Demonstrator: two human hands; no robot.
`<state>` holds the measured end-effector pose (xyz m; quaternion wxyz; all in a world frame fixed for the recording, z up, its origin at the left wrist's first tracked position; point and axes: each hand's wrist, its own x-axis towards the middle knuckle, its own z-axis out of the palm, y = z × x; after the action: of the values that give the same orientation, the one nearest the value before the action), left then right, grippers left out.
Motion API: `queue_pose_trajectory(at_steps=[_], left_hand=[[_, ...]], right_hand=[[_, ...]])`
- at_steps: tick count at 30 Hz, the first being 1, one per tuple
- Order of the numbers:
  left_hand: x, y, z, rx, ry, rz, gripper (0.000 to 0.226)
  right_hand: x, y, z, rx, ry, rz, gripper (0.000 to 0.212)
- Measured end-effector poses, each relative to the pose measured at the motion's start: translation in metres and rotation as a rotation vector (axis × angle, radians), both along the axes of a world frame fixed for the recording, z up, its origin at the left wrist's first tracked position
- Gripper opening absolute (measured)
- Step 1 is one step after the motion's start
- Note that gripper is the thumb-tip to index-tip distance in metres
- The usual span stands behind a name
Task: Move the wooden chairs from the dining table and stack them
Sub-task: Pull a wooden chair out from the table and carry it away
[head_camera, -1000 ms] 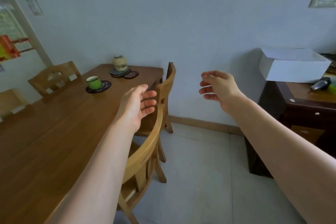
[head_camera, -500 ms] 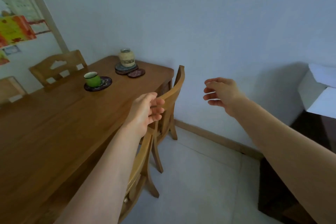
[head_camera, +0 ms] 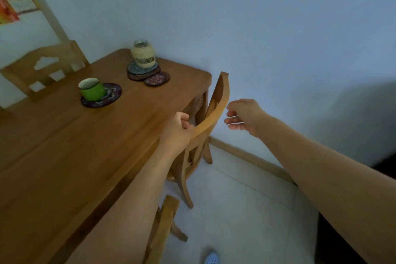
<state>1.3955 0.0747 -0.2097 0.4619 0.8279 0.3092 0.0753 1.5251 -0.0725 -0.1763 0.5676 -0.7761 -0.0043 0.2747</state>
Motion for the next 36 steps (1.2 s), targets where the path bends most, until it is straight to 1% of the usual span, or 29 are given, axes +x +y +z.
queue_pose_trajectory(at_steps=[2,4,5,8,9,10,11,12,14,18,20,24,27,29,32,36], left_hand=[[0.020,0.012,-0.012,0.101,0.087,-0.111,0.059],[0.040,0.022,-0.023,0.136,0.176,-0.223,0.069],[0.048,0.025,-0.029,0.137,0.220,-0.278,0.068],[0.066,0.035,-0.049,0.148,0.334,-0.433,0.054],[0.069,0.037,-0.055,0.161,0.355,-0.472,0.053],[0.071,0.039,-0.060,0.182,0.375,-0.507,0.053],[0.072,0.041,-0.065,0.215,0.391,-0.533,0.052],[0.074,0.045,-0.071,0.244,0.399,-0.546,0.049],[0.073,0.044,-0.078,0.275,0.380,-0.564,0.045],[0.072,0.047,-0.086,0.365,0.337,-0.599,0.056],[0.072,0.046,-0.087,0.367,0.307,-0.601,0.058],[0.073,0.044,-0.082,0.404,0.308,-0.605,0.058],[0.072,0.042,-0.078,0.435,0.322,-0.614,0.052],[0.069,0.035,-0.078,0.434,0.328,-0.628,0.050],[0.065,0.016,-0.077,0.432,0.333,-0.658,0.049],[0.068,-0.025,-0.072,0.424,0.285,-0.666,0.046]], right_hand=[[0.019,0.016,-0.012,-0.042,0.055,-0.038,0.005],[0.036,0.031,-0.024,-0.056,0.124,-0.071,0.005],[0.043,0.037,-0.032,-0.066,0.156,-0.073,0.008],[0.062,0.056,-0.057,-0.130,0.212,-0.078,0.031],[0.066,0.062,-0.065,-0.137,0.223,-0.075,0.033],[0.069,0.068,-0.071,-0.126,0.243,-0.077,0.031],[0.071,0.074,-0.078,-0.100,0.271,-0.093,0.024],[0.075,0.082,-0.085,-0.080,0.301,-0.119,0.016],[0.077,0.088,-0.096,-0.062,0.333,-0.175,0.016],[0.084,0.095,-0.104,-0.037,0.365,-0.229,0.014],[0.087,0.092,-0.103,-0.033,0.381,-0.225,0.013],[0.089,0.091,-0.095,-0.051,0.387,-0.181,0.018],[0.087,0.091,-0.091,-0.049,0.390,-0.178,0.018],[0.085,0.084,-0.092,-0.049,0.387,-0.187,0.019],[0.082,0.063,-0.096,-0.058,0.382,-0.201,0.027],[0.082,0.020,-0.088,-0.025,0.337,-0.205,0.024]])
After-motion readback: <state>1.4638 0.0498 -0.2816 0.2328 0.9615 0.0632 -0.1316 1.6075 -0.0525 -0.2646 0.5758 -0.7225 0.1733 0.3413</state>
